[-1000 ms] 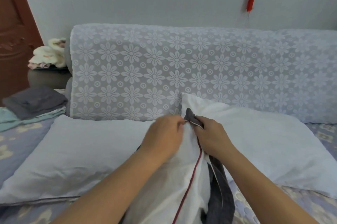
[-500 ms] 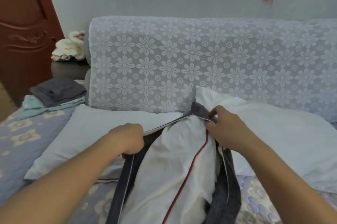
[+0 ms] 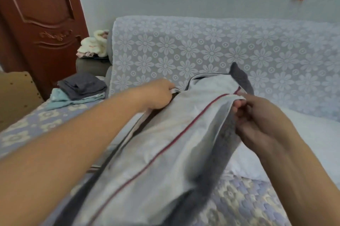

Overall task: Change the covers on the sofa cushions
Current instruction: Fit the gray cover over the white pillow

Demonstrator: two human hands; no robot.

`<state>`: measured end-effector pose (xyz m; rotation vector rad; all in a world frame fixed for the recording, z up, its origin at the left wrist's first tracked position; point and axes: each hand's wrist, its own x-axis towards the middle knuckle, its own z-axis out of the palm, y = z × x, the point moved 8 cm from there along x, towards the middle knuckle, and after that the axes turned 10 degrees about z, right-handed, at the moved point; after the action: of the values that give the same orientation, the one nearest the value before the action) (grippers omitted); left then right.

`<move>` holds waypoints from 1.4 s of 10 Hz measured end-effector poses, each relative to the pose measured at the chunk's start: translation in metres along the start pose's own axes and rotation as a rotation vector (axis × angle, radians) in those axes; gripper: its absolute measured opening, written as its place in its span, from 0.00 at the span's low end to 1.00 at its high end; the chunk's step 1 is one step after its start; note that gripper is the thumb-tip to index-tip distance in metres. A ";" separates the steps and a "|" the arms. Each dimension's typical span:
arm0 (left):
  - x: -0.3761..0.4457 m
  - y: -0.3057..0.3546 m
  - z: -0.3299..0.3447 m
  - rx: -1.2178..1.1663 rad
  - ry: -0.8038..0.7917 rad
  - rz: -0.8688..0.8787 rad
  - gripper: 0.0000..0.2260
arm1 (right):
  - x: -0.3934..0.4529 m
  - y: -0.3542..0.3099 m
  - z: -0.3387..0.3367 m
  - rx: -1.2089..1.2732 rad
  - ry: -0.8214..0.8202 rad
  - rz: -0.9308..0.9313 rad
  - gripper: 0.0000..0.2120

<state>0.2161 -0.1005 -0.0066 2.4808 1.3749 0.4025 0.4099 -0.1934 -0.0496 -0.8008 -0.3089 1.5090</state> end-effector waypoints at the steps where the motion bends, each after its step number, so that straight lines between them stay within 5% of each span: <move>1: 0.033 0.007 -0.006 0.206 -0.171 -0.001 0.14 | -0.038 -0.003 0.002 -0.111 0.029 -0.111 0.06; 2: 0.051 0.017 0.012 0.230 -0.193 0.039 0.16 | -0.068 -0.031 -0.007 -0.561 0.132 -0.660 0.09; 3: 0.056 0.032 0.046 0.273 -0.057 0.140 0.12 | -0.057 -0.006 0.003 -1.567 0.054 -0.991 0.16; 4: 0.051 0.055 0.084 0.342 0.018 0.319 0.08 | -0.022 0.055 -0.029 -2.213 -0.287 -0.826 0.29; 5: 0.042 0.070 0.101 0.391 0.062 0.457 0.11 | -0.026 0.092 -0.051 -2.377 -0.490 -0.730 0.42; 6: 0.042 0.062 0.094 0.455 0.079 0.457 0.11 | -0.042 0.112 -0.056 -2.398 -0.616 -0.853 0.43; 7: 0.047 0.057 0.085 0.329 0.055 0.331 0.05 | -0.023 0.113 -0.050 -2.448 -0.364 -0.951 0.36; 8: 0.050 0.071 0.098 0.234 -0.021 0.241 0.09 | 0.024 0.096 -0.045 -2.446 0.022 -0.895 0.26; 9: 0.038 0.075 0.098 0.180 -0.039 0.178 0.09 | 0.081 0.124 -0.053 -2.474 0.110 -0.736 0.16; 11: -0.013 0.042 0.113 0.235 0.056 0.270 0.08 | 0.115 0.122 -0.057 -2.398 0.093 -0.508 0.11; 12: -0.052 0.013 0.123 0.412 0.118 0.314 0.20 | 0.123 0.068 -0.050 -2.365 0.272 -0.832 0.13; 13: -0.064 -0.001 0.136 0.527 0.058 0.317 0.31 | 0.122 0.063 -0.047 -2.442 0.223 -0.858 0.27; 14: -0.056 -0.010 0.120 0.566 0.046 0.313 0.28 | 0.090 0.042 -0.045 -2.313 0.019 -0.886 0.29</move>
<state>0.2243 -0.1557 -0.1269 3.1845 1.2461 0.1399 0.4140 -0.1252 -0.1348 -1.8768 -2.1679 -0.3629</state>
